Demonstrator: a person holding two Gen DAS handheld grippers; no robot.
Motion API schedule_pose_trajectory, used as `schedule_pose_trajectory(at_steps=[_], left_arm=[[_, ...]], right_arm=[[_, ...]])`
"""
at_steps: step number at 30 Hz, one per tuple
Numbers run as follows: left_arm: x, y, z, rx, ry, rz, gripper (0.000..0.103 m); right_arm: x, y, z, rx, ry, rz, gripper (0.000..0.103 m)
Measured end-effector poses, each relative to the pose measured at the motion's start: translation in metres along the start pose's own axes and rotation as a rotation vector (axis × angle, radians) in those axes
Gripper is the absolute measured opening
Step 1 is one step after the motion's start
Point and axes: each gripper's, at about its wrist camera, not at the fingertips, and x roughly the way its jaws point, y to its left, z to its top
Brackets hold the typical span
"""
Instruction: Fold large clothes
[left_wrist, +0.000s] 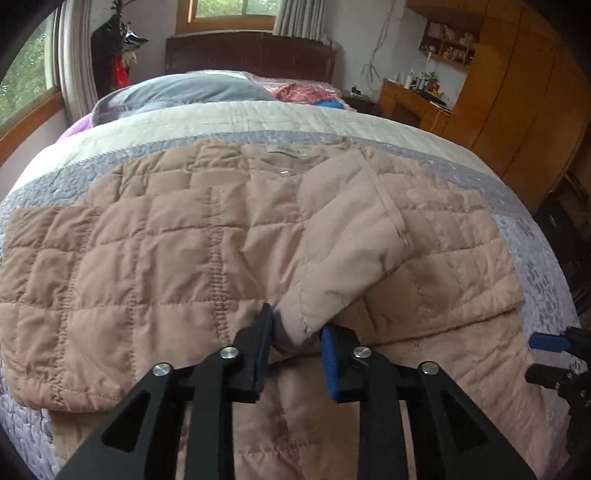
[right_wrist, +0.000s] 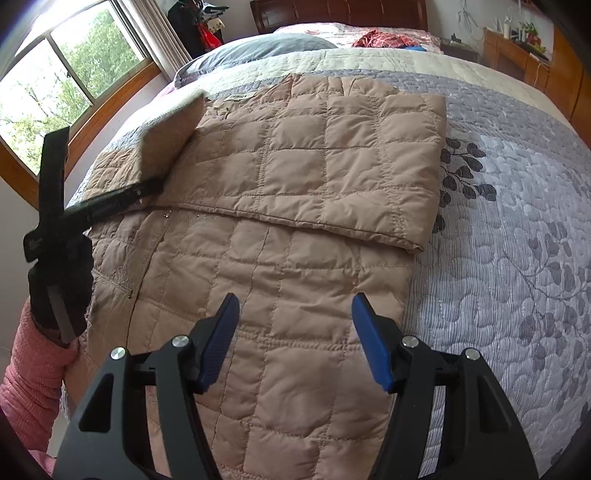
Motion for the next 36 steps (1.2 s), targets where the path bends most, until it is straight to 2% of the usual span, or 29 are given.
schedule_pose_trajectory(at_steps=[2,4,5,6,9,13,16,21,23,24,25,26,29,31,34,36], left_arm=[[-0.012,-0.006,-0.006,0.023,0.005,-0.092,0.049],[-0.030,-0.003,-0.014,0.016,0.018,-0.213,0.055],[-0.038,0.000,-0.017,0.015,0.017,-0.234,0.055],[-0.047,0.006,-0.019,0.013,0.008,-0.218,0.055],[-0.065,0.041,-0.019,-0.048,-0.023,-0.073,0.055],[-0.059,0.118,-0.013,-0.242,0.031,0.192,0.053],[-0.045,0.146,-0.017,-0.283,0.066,0.186,0.051],[-0.030,0.132,-0.026,-0.207,0.060,0.209,0.051],[-0.027,0.129,-0.027,-0.198,0.057,0.209,0.051],[-0.029,0.129,-0.027,-0.193,0.056,0.208,0.051],[-0.030,0.130,-0.028,-0.190,0.054,0.202,0.051],[-0.033,0.128,-0.029,-0.190,0.052,0.196,0.051],[-0.047,0.130,-0.025,-0.224,0.037,0.151,0.051],[-0.062,0.132,-0.021,-0.253,0.001,0.090,0.051],[-0.085,0.130,-0.011,-0.255,-0.081,0.082,0.051],[-0.088,0.128,-0.005,-0.255,-0.094,0.073,0.051]], right_arm=[[0.001,0.002,0.004,-0.004,0.000,0.002,0.063],[0.002,0.009,0.010,-0.014,0.001,0.007,0.063],[0.004,0.011,0.014,-0.018,0.001,0.012,0.063],[0.004,0.015,0.018,-0.022,0.002,0.019,0.063],[0.010,0.028,0.039,-0.017,0.017,0.079,0.063],[0.025,0.047,0.075,0.003,0.062,0.174,0.063],[0.042,0.064,0.101,-0.002,0.084,0.187,0.062],[0.090,0.087,0.133,0.021,0.165,0.247,0.053],[0.107,0.091,0.138,0.033,0.189,0.253,0.040],[0.114,0.094,0.139,0.034,0.199,0.249,0.026],[0.119,0.096,0.140,0.031,0.202,0.240,0.017],[0.121,0.098,0.141,0.028,0.197,0.240,0.015],[0.106,0.099,0.143,0.006,0.155,0.240,0.011],[0.082,0.096,0.142,-0.020,0.098,0.235,0.010],[0.037,0.083,0.138,-0.033,0.000,0.195,0.010],[0.006,0.067,0.133,-0.030,-0.061,0.144,0.010]])
